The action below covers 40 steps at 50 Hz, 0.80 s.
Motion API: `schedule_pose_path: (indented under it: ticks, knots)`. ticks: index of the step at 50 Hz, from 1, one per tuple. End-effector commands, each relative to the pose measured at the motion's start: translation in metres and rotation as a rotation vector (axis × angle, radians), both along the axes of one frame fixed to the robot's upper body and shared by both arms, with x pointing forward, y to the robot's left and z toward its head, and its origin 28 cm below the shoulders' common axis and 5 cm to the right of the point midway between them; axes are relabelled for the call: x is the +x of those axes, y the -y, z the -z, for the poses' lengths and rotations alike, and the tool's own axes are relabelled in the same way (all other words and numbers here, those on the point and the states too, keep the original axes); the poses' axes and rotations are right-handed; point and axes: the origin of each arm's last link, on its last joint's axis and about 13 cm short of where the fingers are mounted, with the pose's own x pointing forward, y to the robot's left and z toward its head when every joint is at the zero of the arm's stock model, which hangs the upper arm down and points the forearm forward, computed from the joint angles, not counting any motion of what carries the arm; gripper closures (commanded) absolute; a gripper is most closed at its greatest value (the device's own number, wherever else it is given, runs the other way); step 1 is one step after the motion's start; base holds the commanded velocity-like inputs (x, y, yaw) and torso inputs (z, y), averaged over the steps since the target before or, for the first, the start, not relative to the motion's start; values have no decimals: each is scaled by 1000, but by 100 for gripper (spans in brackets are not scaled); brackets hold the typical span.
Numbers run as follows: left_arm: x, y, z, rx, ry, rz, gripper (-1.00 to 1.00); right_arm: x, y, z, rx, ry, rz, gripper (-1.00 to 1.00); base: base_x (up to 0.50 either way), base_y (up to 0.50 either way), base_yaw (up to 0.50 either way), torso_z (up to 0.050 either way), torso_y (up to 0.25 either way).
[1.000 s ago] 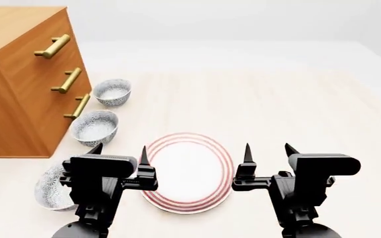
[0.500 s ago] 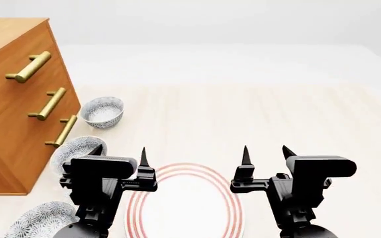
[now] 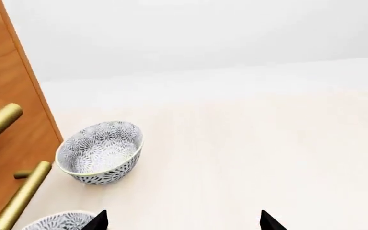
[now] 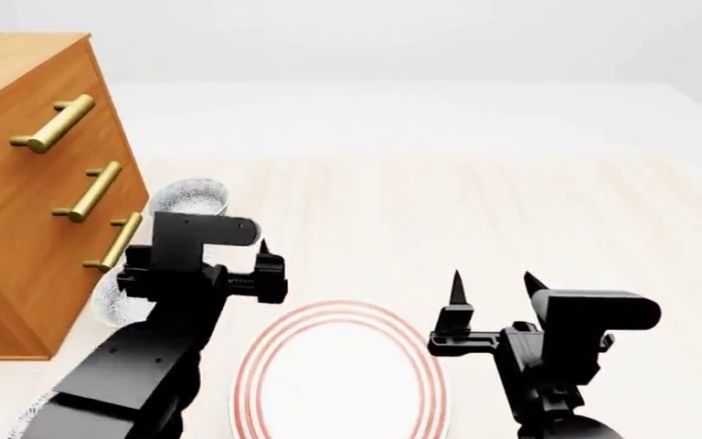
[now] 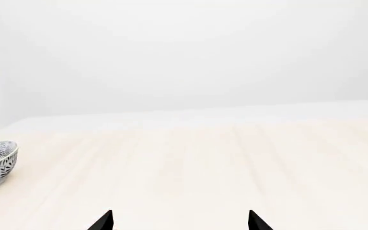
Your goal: Put the bowl in the middle on the plate.
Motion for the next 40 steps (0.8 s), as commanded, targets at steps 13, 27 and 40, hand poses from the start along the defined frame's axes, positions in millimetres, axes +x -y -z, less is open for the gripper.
schedule_pose_path:
  ticks: [13, 27, 40]
  knots:
    - [47, -14, -44, 126, -422, -6, -100, -1, 1, 0, 11, 6, -2, -100, 0, 0, 0, 0, 0]
    - [63, -27, -48, 163, -494, -46, -100, -3, 1, 2, 12, 6, 2, -100, 0, 0, 0, 0, 0]
    - [67, -39, -39, 169, -545, -112, -100, -2, 1, 4, 15, -2, -2, -100, 0, 0, 0, 0, 0]
